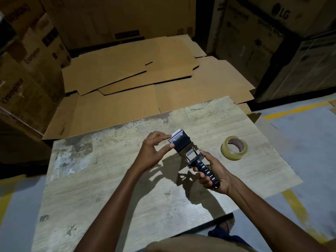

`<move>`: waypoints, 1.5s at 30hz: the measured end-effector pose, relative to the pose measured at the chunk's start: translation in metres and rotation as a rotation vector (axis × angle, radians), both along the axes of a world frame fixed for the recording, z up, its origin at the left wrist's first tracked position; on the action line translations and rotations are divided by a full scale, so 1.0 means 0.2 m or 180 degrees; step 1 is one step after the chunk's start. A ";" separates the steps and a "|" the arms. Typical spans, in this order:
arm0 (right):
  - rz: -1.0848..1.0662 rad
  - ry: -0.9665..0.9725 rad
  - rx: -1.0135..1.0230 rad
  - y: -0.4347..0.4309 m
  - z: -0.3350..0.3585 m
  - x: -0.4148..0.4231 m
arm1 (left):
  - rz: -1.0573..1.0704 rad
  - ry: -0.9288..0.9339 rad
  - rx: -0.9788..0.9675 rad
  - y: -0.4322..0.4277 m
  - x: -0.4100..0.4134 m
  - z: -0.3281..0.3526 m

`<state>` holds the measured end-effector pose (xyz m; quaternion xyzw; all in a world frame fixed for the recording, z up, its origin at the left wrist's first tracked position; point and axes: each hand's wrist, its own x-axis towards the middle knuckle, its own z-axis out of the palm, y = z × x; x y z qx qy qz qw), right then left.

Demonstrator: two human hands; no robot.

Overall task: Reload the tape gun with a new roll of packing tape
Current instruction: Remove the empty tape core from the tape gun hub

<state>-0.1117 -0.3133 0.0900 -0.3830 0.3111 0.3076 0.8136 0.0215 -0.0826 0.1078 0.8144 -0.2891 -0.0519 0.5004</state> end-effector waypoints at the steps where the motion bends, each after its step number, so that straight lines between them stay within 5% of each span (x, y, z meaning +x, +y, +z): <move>1: -0.0005 -0.0019 -0.0013 0.00 0.01 0.00 | -0.0035 -0.0015 0.0023 0.00 0.01 0.01; 13: 0.0019 -0.0609 -0.1514 0.03 0.12 0.03 | 0.0030 0.0005 0.0387 0.06 0.07 -0.01; 24: -0.0347 -0.1578 -0.2645 0.06 0.11 0.05 | 0.0335 -0.0295 -0.0068 0.04 0.06 -0.07; 31: -0.0379 -0.1672 -0.2507 0.03 0.08 0.05 | 0.0296 -0.0445 -0.0204 0.03 0.06 -0.03; 38: -0.0052 -0.0865 -0.1307 -0.02 0.02 0.02 | 0.0246 -0.0268 -0.0744 0.02 0.07 0.14; 42: 0.0020 -0.0971 -0.1359 0.00 -0.02 0.01 | 0.0602 0.0109 -0.0727 -0.03 0.13 0.22; 45: 0.0096 -0.1279 -0.1606 -0.01 -0.02 0.03 | 0.0165 0.0352 -0.0432 -0.06 0.20 0.30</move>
